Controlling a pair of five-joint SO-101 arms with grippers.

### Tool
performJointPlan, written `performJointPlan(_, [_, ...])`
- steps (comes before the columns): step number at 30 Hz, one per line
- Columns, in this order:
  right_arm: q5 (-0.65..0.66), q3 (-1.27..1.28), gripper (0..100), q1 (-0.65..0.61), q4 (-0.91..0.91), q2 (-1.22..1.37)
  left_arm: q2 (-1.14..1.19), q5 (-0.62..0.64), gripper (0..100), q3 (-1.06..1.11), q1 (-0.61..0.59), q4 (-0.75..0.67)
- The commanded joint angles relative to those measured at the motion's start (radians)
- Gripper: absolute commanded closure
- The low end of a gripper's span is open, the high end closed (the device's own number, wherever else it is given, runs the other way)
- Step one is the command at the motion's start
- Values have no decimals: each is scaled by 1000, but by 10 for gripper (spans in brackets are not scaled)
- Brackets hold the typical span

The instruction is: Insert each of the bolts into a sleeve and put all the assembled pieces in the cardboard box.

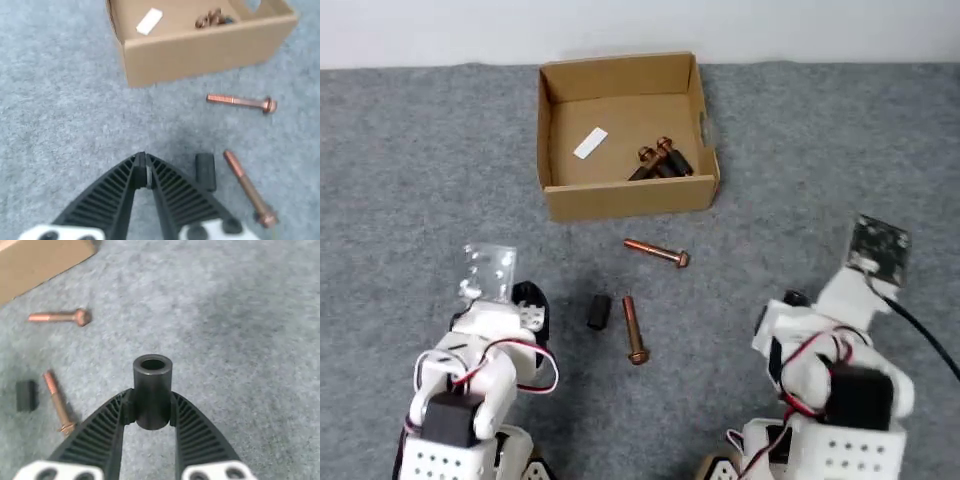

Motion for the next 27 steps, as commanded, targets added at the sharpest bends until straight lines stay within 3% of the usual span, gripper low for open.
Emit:
performJointPlan(1, [15,6,991,28,-18,-74,242,-81,995,-193,12,6])
performJointPlan(8, [14,95,991,28,-16,-191,712,-170,995,-619,15,84])
performJointPlan(12, [14,157,991,28,-16,-260,901,-327,995,-809,48,115])
performJointPlan(20, [15,221,991,30,-30,-381,1204,-683,995,-989,164,172])
performJointPlan(27, [14,224,991,30,-30,-389,1453,-813,976,-1153,204,170])
